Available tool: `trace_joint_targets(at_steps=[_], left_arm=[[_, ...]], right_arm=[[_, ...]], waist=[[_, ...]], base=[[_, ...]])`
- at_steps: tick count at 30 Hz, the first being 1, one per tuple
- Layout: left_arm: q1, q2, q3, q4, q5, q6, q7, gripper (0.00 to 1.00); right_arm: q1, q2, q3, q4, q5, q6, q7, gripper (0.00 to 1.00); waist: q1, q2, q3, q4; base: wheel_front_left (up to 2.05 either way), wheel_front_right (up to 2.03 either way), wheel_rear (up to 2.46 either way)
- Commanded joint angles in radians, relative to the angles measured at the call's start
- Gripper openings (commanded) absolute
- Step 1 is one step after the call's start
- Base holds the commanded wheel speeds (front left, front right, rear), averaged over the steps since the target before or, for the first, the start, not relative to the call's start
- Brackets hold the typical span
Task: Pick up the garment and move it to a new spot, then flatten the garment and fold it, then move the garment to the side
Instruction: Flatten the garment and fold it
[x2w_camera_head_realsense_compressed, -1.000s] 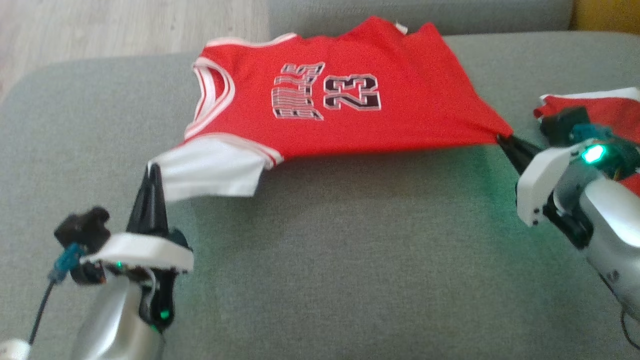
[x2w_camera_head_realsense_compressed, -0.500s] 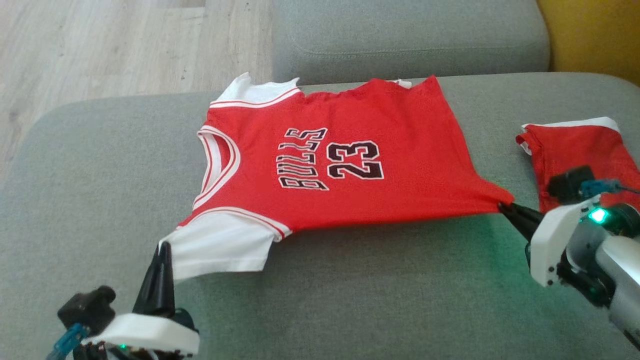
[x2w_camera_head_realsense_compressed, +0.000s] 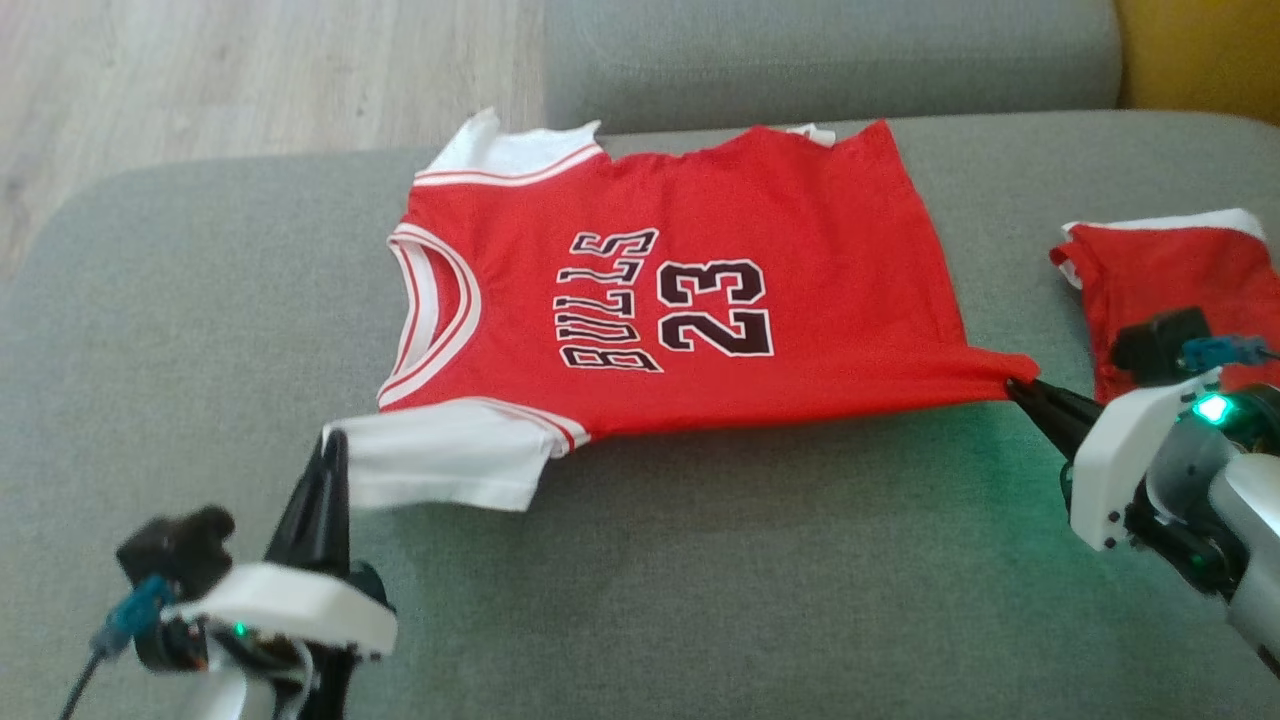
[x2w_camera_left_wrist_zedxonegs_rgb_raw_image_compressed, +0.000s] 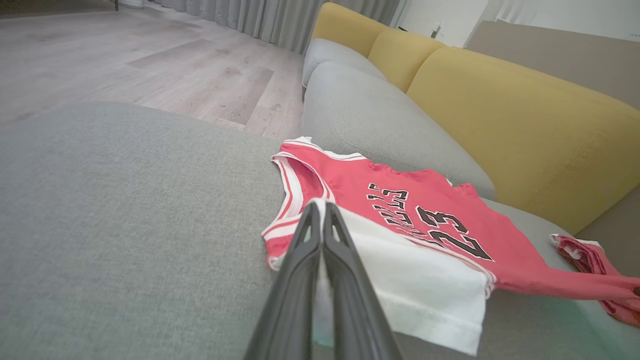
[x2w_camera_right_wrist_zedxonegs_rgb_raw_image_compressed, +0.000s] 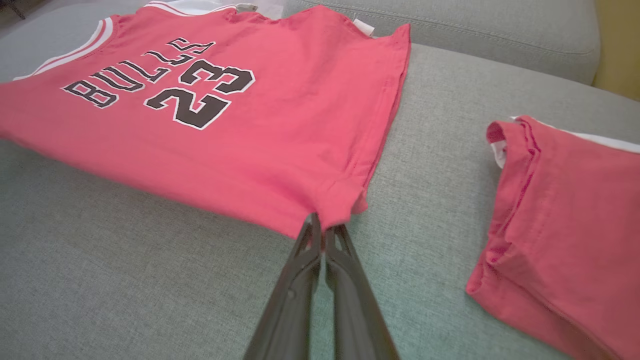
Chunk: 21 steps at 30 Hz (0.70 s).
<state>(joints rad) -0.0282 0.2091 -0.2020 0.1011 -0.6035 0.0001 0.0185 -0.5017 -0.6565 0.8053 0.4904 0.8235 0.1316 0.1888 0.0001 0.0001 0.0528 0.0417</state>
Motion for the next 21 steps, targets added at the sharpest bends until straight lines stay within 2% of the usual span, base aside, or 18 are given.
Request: trace_joint_targets(at_steps=[1,9,21], left_arm=[[-0.077,0.028,0.028,-0.014,0.016,0.001,0.008,0.0],[-0.207,0.059,0.005,0.074,0.044,-0.018,0.046,0.0],[-0.498,0.098,-0.038,0.293,0.099,-0.064,0.072,0.0]], right_arm=[[-0.02,-0.01,-0.022,-0.025,-0.017,-0.001,0.008,0.0],[-0.066,0.029,-0.062,-0.019,-0.056,-0.001,0.053,0.0],[-0.196,0.09,-0.077,0.055,-0.098,-0.001,0.119,0.0]], waist=[[-0.0001,-0.0001,0.019,-0.002],[-0.0001,-0.0001,0.069,-0.004],[-0.0001,-0.0001,0.168,-0.012]], base=[[0.0,0.0,0.0],[0.0,0.0,0.0],[0.0,0.0,0.0]])
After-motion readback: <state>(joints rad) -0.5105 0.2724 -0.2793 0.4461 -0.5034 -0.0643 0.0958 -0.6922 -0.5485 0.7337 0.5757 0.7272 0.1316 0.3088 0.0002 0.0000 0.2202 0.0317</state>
